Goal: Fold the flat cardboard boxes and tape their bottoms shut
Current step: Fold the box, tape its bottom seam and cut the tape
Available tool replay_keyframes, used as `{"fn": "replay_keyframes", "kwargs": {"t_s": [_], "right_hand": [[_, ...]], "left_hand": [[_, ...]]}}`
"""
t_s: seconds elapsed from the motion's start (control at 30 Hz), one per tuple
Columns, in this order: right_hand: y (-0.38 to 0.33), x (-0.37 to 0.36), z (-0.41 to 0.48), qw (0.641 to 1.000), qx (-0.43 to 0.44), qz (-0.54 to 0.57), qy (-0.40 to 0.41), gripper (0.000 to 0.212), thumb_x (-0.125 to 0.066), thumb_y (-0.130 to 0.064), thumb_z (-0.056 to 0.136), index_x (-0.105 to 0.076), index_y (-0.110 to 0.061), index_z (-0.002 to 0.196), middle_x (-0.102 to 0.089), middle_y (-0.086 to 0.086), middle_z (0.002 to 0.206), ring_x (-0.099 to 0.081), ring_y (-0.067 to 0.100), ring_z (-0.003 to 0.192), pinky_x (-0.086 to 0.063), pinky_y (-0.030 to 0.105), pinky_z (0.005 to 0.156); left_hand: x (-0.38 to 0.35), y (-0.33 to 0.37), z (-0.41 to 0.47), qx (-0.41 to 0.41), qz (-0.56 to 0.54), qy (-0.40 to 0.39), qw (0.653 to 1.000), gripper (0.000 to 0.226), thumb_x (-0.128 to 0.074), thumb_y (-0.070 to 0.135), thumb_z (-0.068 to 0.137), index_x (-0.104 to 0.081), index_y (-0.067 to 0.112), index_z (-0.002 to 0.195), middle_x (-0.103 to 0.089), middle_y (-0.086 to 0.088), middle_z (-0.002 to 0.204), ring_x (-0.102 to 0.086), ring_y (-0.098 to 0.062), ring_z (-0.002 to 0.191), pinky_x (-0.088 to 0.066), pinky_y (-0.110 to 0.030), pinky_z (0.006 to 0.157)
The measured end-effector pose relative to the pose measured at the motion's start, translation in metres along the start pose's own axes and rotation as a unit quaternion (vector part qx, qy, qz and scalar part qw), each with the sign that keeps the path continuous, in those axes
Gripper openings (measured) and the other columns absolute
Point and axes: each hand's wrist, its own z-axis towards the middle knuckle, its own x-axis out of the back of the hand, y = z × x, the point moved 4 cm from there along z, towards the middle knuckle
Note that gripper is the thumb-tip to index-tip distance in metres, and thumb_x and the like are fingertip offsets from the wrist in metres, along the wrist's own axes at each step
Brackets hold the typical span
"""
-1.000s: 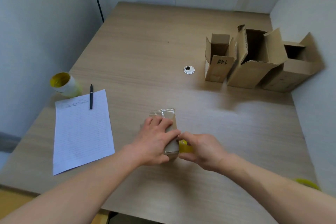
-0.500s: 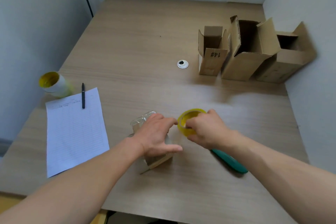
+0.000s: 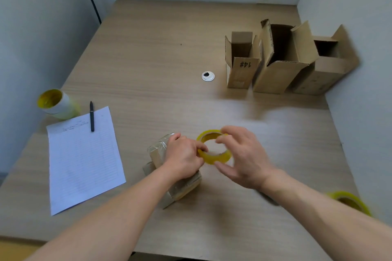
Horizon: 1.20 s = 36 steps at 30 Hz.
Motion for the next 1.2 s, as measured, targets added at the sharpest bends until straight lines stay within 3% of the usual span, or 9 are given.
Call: {"fn": "replay_keyframes", "kwargs": {"t_s": [0.07,0.13,0.2,0.33,0.5,0.7,0.9,1.07,1.2], "right_hand": [[0.025,-0.001,-0.033,0.989,-0.146,0.029,0.021,0.042,-0.071,-0.031,0.071,-0.061,-0.015,0.109,-0.058,0.005,0.112,-0.056,0.028,0.104,-0.047,0.038,0.088],[0.048,-0.012,-0.072,0.952,-0.287,-0.033,-0.105,0.042,-0.066,-0.030,0.076,-0.056,-0.021,0.116,-0.057,0.001,0.114,-0.056,0.027,0.106,-0.047,0.037,0.085],[0.058,-0.025,-0.109,0.905,-0.332,-0.090,-0.252,0.042,-0.061,-0.033,0.082,-0.049,-0.029,0.122,-0.055,-0.003,0.119,-0.054,0.024,0.110,-0.045,0.033,0.084],[0.055,-0.035,-0.136,0.888,-0.358,-0.041,-0.285,0.038,-0.054,-0.025,0.086,-0.044,-0.029,0.122,-0.055,0.000,0.117,-0.056,0.026,0.105,-0.047,0.036,0.082],[0.030,-0.029,-0.126,0.937,-0.292,0.100,-0.167,0.034,-0.045,-0.030,0.086,-0.053,-0.025,0.118,-0.058,-0.005,0.107,-0.057,0.021,0.098,-0.042,0.034,0.080],[-0.003,-0.023,-0.106,0.957,-0.204,0.170,-0.115,0.034,-0.044,-0.043,0.092,-0.062,-0.025,0.114,-0.062,-0.011,0.098,-0.057,0.011,0.090,-0.048,0.034,0.079],[-0.014,-0.027,-0.097,0.960,-0.182,0.172,-0.128,0.038,-0.044,-0.041,0.093,-0.063,-0.024,0.120,-0.065,-0.008,0.106,-0.058,0.012,0.097,-0.048,0.032,0.084],[-0.013,-0.033,-0.093,0.962,-0.177,0.120,-0.171,0.039,-0.040,-0.043,0.094,-0.060,-0.025,0.122,-0.060,-0.003,0.101,-0.058,0.021,0.093,-0.047,0.038,0.078],[0.009,-0.035,-0.100,0.947,-0.245,0.033,-0.207,0.028,-0.047,-0.036,0.100,-0.056,-0.027,0.125,-0.055,0.003,0.104,-0.060,0.032,0.094,-0.047,0.040,0.074]], "left_hand": [[0.000,-0.002,0.000,0.016,-0.026,0.006,1.000,0.024,-0.069,0.031,0.079,-0.072,0.038,0.103,-0.069,0.014,0.079,-0.059,-0.008,0.101,-0.008,-0.021,0.110],[-0.001,-0.002,0.000,0.024,-0.044,0.008,0.999,0.023,-0.070,0.031,0.081,-0.071,0.037,0.102,-0.066,0.015,0.075,-0.057,-0.008,0.101,-0.008,-0.021,0.110],[0.000,-0.002,0.000,0.023,-0.054,0.007,0.998,0.021,-0.070,0.032,0.081,-0.071,0.037,0.101,-0.064,0.016,0.073,-0.056,-0.008,0.100,-0.007,-0.022,0.110],[0.001,-0.002,-0.002,0.021,-0.063,0.007,0.998,0.019,-0.071,0.032,0.081,-0.070,0.036,0.099,-0.059,0.017,0.068,-0.055,-0.008,0.096,-0.007,-0.022,0.110],[0.001,-0.001,-0.002,0.018,-0.063,0.005,0.998,0.018,-0.072,0.033,0.081,-0.070,0.037,0.098,-0.059,0.017,0.068,-0.056,-0.008,0.093,-0.010,-0.024,0.111],[0.000,-0.003,-0.002,0.019,-0.085,0.000,0.996,0.016,-0.074,0.031,0.080,-0.069,0.037,0.094,-0.059,0.017,0.064,-0.056,-0.002,0.080,-0.010,-0.027,0.112],[0.002,-0.001,-0.002,0.017,-0.087,-0.002,0.996,0.017,-0.073,0.030,0.081,-0.069,0.037,0.096,-0.060,0.017,0.065,-0.059,-0.004,0.084,-0.009,-0.027,0.112],[0.002,-0.002,-0.003,0.015,-0.092,0.000,0.996,0.016,-0.074,0.030,0.081,-0.069,0.037,0.095,-0.060,0.016,0.065,-0.059,-0.005,0.084,-0.009,-0.026,0.111],[0.002,0.000,-0.004,0.014,-0.101,0.001,0.995,0.016,-0.074,0.028,0.080,-0.068,0.037,0.092,-0.060,0.016,0.065,-0.059,-0.005,0.083,-0.008,-0.025,0.112]]}}
